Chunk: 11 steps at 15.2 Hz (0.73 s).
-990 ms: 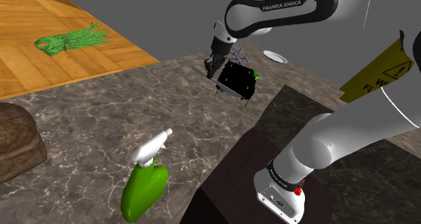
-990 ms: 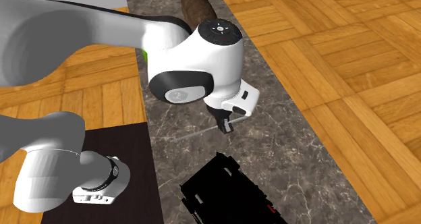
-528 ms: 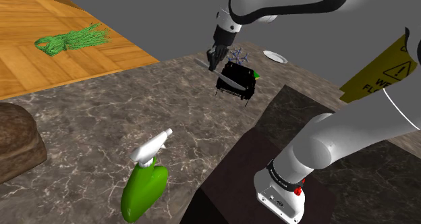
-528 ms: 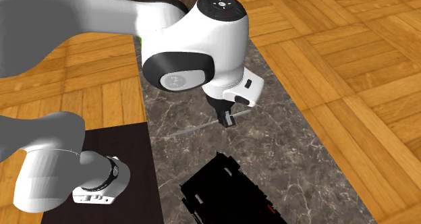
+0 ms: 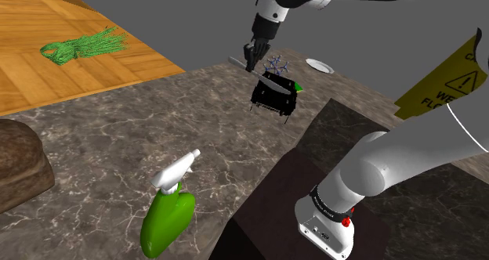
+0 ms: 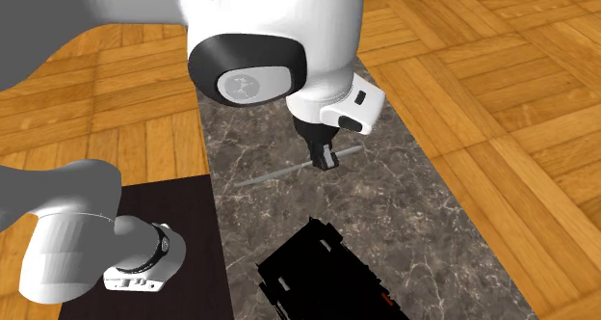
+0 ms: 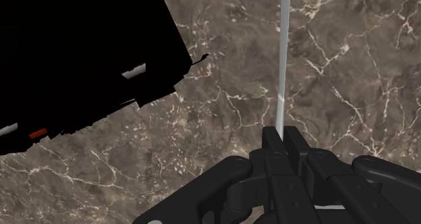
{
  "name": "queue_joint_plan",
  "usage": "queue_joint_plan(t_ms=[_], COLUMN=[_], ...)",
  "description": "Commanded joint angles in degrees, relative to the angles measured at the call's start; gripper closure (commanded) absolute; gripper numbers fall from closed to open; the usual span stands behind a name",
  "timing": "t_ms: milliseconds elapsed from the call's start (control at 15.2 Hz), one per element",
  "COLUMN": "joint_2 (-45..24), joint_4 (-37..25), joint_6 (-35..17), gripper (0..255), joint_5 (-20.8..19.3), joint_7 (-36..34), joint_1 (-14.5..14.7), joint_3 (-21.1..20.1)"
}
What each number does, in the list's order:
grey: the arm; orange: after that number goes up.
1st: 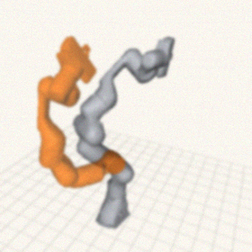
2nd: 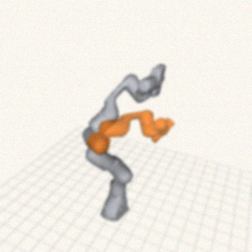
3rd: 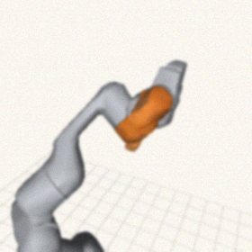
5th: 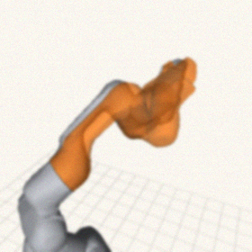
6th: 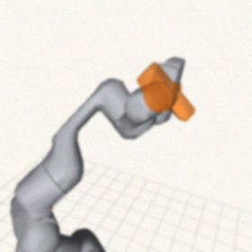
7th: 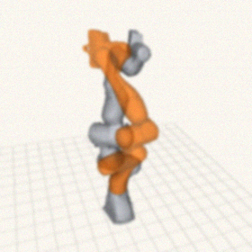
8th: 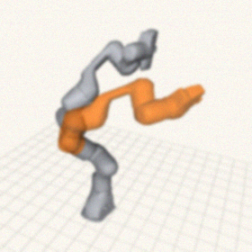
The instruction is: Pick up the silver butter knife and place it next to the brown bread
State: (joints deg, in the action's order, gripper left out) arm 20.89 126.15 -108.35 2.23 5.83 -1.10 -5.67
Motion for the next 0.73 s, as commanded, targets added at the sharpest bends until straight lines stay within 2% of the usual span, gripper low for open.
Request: queue_joint_plan(t_ms=[0,528,660], joint_2=[0.10,-0.08,0.19], joint_4=[-1.40,-7.72,-7.61], joint_6=[1.53,7.67,7.79], gripper=[255,255,255], joint_5=[-0.04,-0.15,0.15], joint_7=[0.07,0.01,-1.36], joint_1=[-0.05,-0.12,0.40], joint_3=[0.09,0.22,-0.73])
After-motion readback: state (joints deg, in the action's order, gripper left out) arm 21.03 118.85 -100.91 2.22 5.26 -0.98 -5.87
